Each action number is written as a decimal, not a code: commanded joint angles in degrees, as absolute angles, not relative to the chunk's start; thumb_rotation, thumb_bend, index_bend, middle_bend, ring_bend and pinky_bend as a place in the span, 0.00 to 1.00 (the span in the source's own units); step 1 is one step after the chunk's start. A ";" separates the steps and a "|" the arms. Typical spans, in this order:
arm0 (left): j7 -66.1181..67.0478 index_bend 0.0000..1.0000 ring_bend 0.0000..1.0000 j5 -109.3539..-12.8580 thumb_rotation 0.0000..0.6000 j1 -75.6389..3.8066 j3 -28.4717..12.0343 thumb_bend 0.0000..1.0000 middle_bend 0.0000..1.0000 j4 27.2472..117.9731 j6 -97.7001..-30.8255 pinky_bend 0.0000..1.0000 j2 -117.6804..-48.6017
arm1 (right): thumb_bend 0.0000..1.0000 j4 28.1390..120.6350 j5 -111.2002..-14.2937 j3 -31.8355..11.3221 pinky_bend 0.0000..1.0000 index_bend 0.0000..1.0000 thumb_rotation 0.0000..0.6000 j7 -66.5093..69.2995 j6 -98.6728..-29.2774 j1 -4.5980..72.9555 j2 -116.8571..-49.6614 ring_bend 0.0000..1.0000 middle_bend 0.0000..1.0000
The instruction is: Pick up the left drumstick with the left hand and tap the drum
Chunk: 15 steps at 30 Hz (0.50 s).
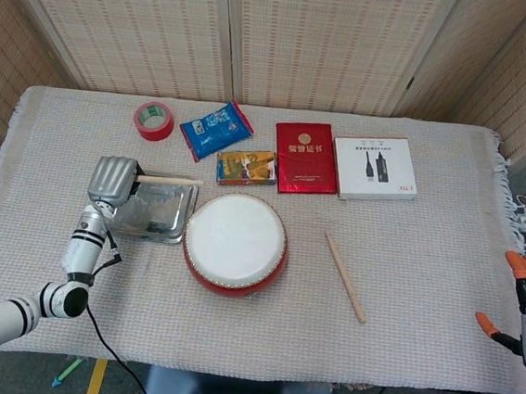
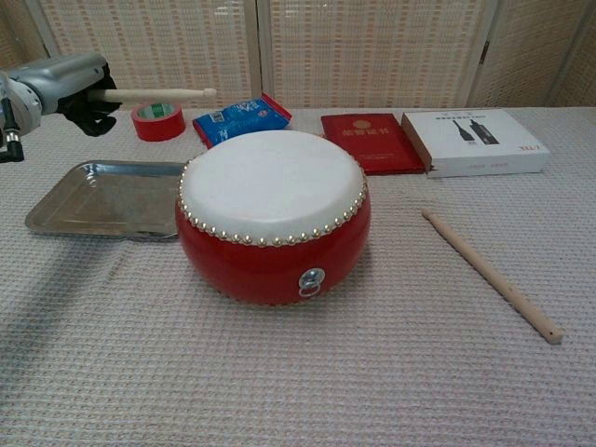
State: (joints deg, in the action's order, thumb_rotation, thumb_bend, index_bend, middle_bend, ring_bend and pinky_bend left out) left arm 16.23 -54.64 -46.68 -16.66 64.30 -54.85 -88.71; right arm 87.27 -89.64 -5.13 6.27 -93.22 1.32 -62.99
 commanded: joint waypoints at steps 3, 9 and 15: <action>13.15 1.00 1.00 -55.51 1.00 -48.54 -14.77 0.73 1.00 53.38 -47.29 1.00 -92.38 | 0.16 87.27 -89.50 -5.16 0.07 0.00 1.00 6.14 -92.89 1.49 -63.10 0.00 0.11; 11.21 1.00 1.00 -55.54 1.00 -49.89 -14.23 0.68 1.00 47.38 -41.21 1.00 -94.58 | 0.16 87.49 -89.14 -5.20 0.07 0.00 1.00 5.81 -92.73 1.43 -63.09 0.00 0.11; 9.82 1.00 0.99 -55.61 1.00 -51.00 -14.74 0.64 1.00 44.29 -38.74 1.00 -96.51 | 0.16 87.77 -89.01 -5.22 0.07 0.00 1.00 5.46 -92.41 1.55 -63.04 0.00 0.11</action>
